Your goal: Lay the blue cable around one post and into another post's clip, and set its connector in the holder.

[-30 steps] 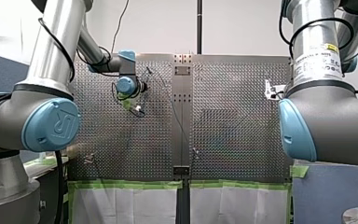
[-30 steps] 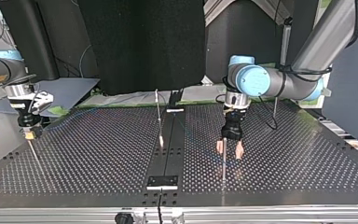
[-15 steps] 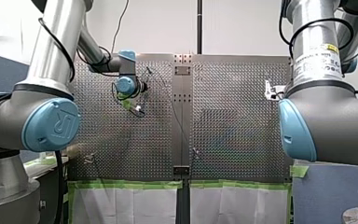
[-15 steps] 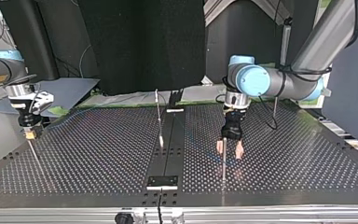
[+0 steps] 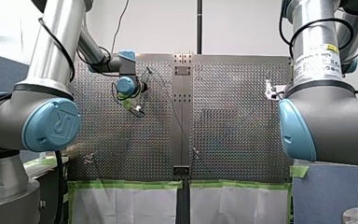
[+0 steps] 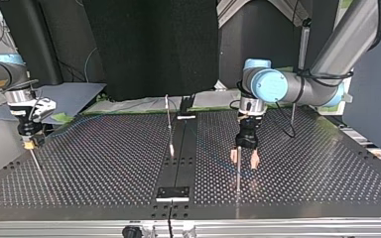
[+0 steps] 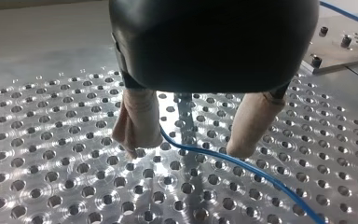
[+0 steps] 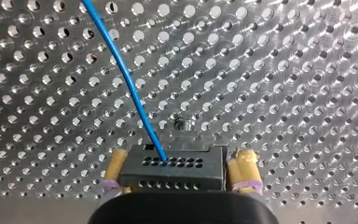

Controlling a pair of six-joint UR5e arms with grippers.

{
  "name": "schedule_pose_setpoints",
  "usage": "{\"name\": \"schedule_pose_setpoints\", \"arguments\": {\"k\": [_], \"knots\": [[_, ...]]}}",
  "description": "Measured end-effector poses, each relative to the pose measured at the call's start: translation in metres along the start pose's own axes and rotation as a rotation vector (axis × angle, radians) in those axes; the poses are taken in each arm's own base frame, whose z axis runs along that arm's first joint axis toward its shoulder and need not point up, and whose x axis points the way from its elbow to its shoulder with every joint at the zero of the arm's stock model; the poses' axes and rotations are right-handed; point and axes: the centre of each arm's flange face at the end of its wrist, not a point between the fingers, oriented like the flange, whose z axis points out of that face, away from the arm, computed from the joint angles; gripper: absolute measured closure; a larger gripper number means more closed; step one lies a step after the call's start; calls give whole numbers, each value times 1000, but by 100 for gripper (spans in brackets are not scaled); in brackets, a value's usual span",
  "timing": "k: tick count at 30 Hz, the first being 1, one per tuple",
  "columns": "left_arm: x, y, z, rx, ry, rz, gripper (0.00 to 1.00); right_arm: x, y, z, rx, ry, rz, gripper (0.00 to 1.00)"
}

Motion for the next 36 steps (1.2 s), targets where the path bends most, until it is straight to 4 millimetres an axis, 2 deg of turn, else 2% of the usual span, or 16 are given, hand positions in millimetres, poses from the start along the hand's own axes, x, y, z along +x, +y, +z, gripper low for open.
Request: {"name": "schedule_pose_setpoints", "arguments": {"k": [1, 30, 36], "knots": [[0, 0, 0, 0, 0, 0, 0, 0, 0, 0, 0, 1, 2, 13], [1, 0, 0, -1, 0, 13, 0, 8, -6, -1, 2, 4, 52, 13], [1, 0, 0, -1, 0, 14, 0, 4, -3, -2, 2, -12, 6, 13]]}}
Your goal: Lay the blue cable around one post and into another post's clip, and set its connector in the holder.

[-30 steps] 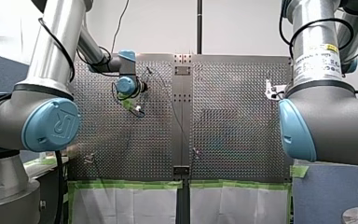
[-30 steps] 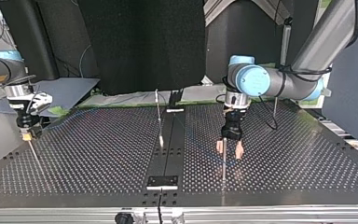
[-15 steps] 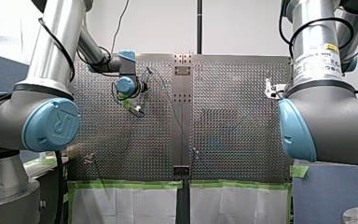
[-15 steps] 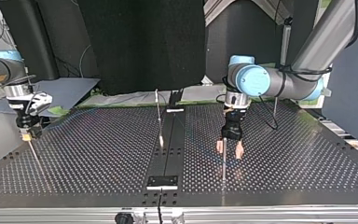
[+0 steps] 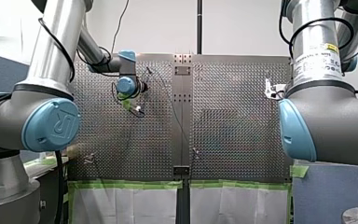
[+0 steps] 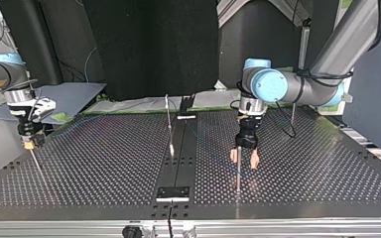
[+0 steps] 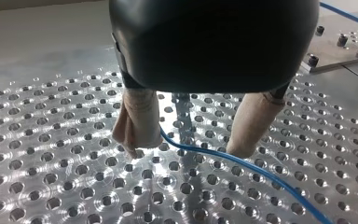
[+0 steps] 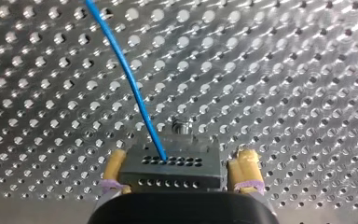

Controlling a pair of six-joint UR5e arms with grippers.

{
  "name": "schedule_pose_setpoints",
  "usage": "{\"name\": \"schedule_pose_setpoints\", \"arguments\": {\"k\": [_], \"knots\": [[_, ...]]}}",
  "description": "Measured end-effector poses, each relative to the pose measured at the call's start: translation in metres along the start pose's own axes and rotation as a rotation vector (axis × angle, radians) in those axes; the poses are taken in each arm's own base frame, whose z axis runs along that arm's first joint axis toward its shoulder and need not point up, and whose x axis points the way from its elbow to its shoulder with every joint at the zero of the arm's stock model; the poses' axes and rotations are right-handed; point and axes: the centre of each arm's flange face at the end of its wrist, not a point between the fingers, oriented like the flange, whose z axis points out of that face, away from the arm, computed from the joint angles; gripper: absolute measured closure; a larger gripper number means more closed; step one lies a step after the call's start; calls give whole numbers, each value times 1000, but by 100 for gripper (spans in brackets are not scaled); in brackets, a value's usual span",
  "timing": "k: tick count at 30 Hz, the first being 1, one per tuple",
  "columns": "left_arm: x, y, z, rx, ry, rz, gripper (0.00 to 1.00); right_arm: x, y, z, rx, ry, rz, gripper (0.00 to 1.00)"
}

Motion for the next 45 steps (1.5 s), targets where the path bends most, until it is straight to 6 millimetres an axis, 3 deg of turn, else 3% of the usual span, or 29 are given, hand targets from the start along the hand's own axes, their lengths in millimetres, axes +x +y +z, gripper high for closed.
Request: {"name": "schedule_pose_setpoints", "arguments": {"k": [45], "knots": [[1, 3, -6, -44, 20, -46, 0, -1, 0, 0, 0, -2, 1, 13]]}}
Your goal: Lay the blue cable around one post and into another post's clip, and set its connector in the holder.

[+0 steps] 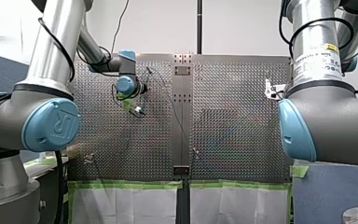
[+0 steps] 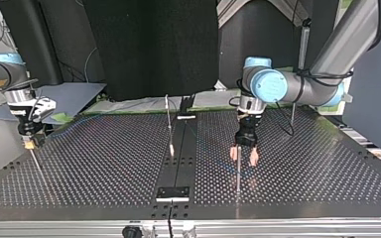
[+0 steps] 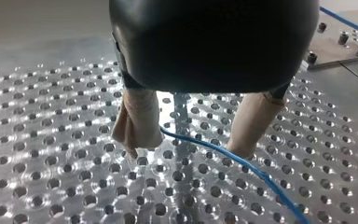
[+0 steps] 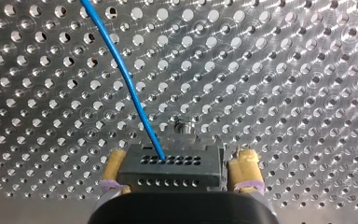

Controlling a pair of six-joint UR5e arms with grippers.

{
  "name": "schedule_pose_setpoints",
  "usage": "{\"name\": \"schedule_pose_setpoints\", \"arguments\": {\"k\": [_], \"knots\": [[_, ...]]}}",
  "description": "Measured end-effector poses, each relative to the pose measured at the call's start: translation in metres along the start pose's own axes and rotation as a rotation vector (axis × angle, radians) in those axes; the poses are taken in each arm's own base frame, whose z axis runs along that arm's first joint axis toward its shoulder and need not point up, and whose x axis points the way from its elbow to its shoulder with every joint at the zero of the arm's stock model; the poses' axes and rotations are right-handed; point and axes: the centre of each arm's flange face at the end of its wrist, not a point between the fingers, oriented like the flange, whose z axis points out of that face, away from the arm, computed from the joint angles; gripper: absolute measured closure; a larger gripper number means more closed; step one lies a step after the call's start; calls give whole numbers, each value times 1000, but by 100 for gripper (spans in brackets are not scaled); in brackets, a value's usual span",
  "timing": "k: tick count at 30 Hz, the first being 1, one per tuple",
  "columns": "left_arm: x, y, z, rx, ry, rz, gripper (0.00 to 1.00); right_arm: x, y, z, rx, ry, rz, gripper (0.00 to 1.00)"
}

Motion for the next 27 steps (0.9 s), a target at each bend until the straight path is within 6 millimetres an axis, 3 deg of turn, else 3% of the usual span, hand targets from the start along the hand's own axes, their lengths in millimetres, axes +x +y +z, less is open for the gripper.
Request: {"name": "schedule_pose_setpoints", "arguments": {"k": [9, 19, 27], "knots": [[1, 0, -13, -82, -17, 59, 0, 0, 0, 0, 0, 0, 0, 13], [-8, -32, -38, -129, -61, 157, 0, 0, 0, 0, 0, 0, 0, 13], [-9, -41, -62, -206, -79, 252, 0, 0, 0, 0, 0, 0, 0, 13]]}}
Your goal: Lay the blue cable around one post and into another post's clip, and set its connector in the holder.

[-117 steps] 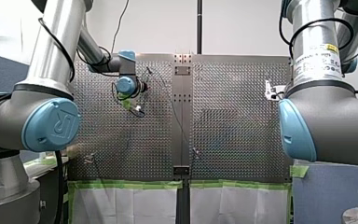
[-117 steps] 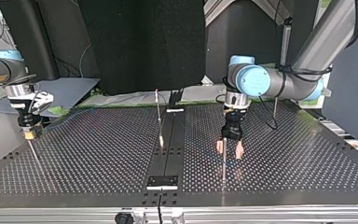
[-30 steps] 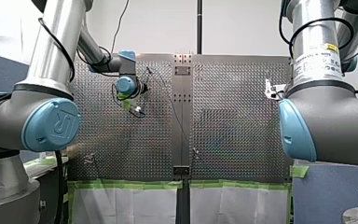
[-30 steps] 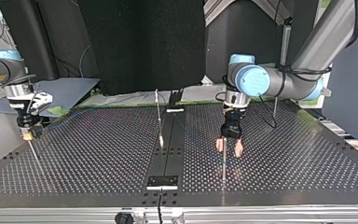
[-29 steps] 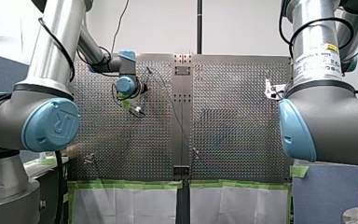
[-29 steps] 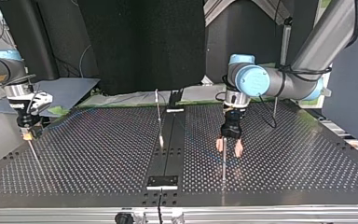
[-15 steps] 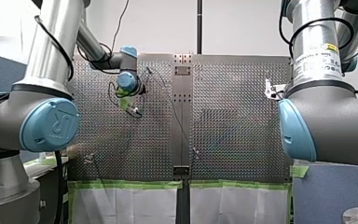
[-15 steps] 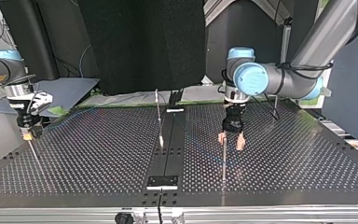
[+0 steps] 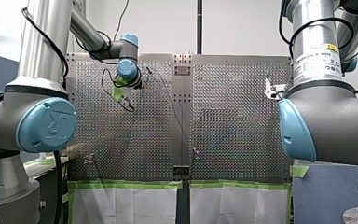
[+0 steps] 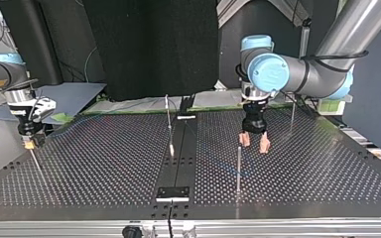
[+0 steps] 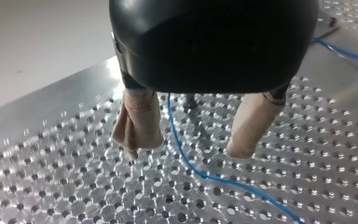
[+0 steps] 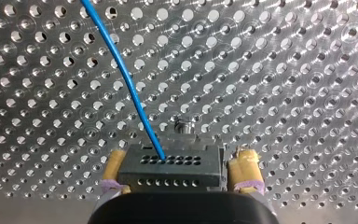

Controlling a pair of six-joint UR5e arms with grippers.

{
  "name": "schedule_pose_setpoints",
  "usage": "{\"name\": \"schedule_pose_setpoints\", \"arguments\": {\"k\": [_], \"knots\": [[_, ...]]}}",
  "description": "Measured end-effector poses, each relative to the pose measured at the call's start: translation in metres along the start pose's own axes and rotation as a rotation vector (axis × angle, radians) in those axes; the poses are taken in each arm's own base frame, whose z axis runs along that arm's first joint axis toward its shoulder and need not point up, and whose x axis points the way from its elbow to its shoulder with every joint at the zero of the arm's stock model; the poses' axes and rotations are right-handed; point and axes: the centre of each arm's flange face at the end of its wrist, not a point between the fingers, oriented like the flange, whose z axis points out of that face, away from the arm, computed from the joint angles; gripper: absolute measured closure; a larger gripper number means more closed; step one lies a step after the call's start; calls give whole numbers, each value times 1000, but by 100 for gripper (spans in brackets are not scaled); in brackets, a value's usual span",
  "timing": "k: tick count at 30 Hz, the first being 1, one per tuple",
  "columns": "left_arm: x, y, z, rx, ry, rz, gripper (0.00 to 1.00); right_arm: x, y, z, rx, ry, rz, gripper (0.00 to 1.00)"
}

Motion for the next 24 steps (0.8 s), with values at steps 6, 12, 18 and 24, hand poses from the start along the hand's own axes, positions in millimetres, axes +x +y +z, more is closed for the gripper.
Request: {"name": "schedule_pose_setpoints", "arguments": {"k": [6, 12, 18, 24], "knots": [[-7, -9, -24, -29, -11, 58, 0, 0, 0, 0, 0, 0, 0, 13], [-26, -36, -41, -9, -27, 102, 0, 0, 0, 0, 0, 0, 0, 13], [-41, -74, -60, 66, -3, 136, 0, 0, 0, 0, 0, 0, 0, 13], [-60, -116, -84, 156, 20, 174, 0, 0, 0, 0, 0, 0, 0, 13]]}}
